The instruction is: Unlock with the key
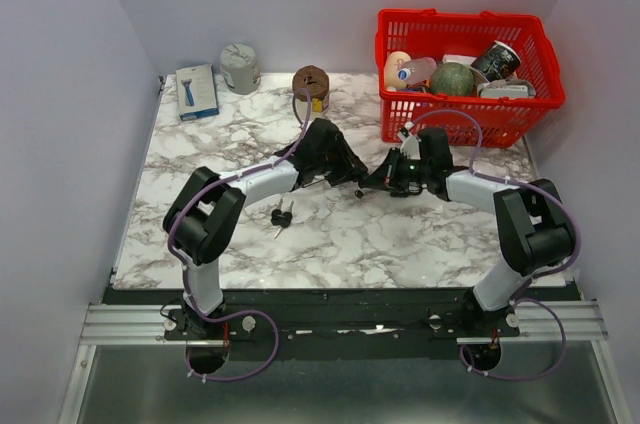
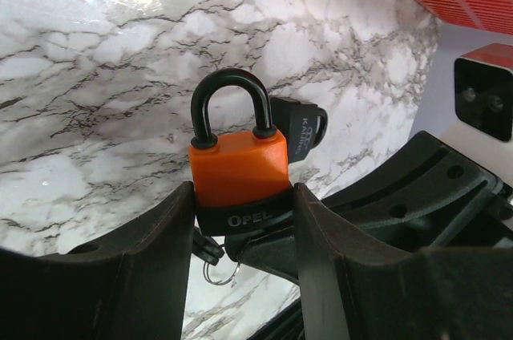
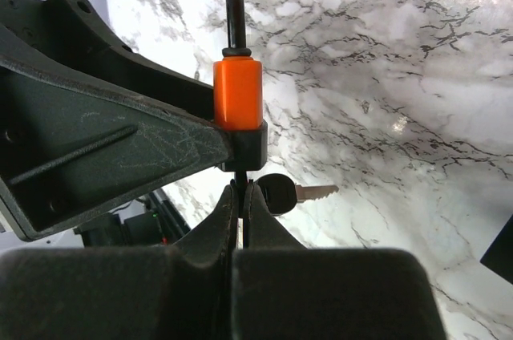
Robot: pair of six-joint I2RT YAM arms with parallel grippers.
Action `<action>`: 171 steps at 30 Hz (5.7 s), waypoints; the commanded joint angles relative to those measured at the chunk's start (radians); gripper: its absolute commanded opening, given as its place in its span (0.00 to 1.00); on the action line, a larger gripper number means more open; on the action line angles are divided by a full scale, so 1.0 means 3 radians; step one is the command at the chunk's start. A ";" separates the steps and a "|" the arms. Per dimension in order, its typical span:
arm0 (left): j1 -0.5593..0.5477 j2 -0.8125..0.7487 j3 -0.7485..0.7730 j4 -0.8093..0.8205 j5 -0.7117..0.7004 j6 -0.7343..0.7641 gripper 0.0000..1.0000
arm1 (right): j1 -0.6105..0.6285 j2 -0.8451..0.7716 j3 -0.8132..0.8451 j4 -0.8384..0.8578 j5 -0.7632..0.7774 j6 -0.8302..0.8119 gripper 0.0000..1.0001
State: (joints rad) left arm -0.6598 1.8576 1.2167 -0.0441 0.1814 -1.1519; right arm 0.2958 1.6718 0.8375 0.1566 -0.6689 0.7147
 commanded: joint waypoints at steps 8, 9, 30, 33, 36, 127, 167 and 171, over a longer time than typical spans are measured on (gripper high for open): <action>-0.0066 -0.0419 -0.0251 0.0750 0.0934 0.0184 0.00 | -0.0275 -0.0413 -0.0199 0.0756 0.0041 0.0384 0.01; -0.0061 -0.0429 -0.0302 0.0897 0.0975 0.0173 0.00 | -0.0285 -0.0429 -0.0204 0.0766 -0.0004 0.0409 0.01; -0.0010 -0.0705 -0.0574 0.1431 0.1206 0.0240 0.00 | -0.0444 -0.0807 -0.0271 0.0941 -0.0250 0.0523 0.01; -0.0005 -0.0705 -0.0502 0.1202 0.1037 0.0301 0.00 | -0.0444 -0.0863 -0.0235 0.0680 -0.0199 0.0308 0.01; 0.0011 -0.0716 -0.0456 0.1017 0.0777 0.0311 0.00 | -0.0449 -0.0940 -0.0260 0.0414 -0.0153 0.0099 0.10; 0.0681 -0.1554 -0.0640 0.1717 0.3005 0.0562 0.94 | 0.0262 -0.1175 0.0777 -0.0926 -0.1917 -0.0649 0.01; 0.0783 -0.1871 -0.0747 -0.0411 0.1165 0.1605 0.99 | 0.0267 0.0388 0.0664 0.0209 -0.0414 -0.0659 0.01; 0.0788 -0.1892 -0.0793 -0.0385 0.1144 0.1564 0.99 | 0.0267 0.0654 0.0746 0.0194 -0.0317 -0.0685 0.01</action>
State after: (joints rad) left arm -0.4309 1.3117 1.0065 -0.1593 0.5545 -0.6807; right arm 0.3775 1.8046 1.0096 0.1356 -0.7925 0.5018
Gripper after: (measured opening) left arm 0.988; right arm 0.060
